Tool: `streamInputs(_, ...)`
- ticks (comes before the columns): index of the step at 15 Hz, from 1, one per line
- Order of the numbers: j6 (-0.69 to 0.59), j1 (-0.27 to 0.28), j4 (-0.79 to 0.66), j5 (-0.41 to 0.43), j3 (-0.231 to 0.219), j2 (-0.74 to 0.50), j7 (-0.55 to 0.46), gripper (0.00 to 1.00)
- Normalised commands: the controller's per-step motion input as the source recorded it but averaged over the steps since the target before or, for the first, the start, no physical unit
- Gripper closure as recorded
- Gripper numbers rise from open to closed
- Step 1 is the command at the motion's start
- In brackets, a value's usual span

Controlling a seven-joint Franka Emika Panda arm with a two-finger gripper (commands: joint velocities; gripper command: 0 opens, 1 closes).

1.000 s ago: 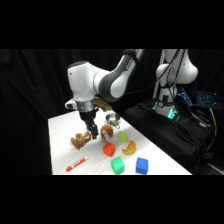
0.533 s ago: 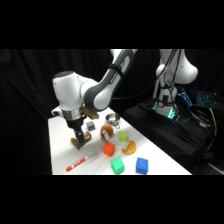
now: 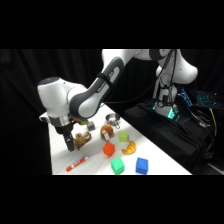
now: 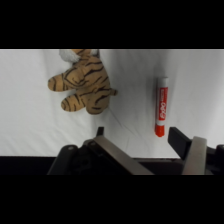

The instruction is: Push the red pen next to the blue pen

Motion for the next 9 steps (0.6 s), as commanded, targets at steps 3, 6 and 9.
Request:
streamInputs(3,-0.21,-0.059,0.7,-0.097,0.018,0.5,-0.14,0.0)
streamInputs(6,-0.22,-0.071,0.7,-0.12,-0.002,0.47,-0.17,0.0)
streamInputs(9,-0.25,-0.059,0.67,-0.121,-0.013,0.39,-0.17,0.0)
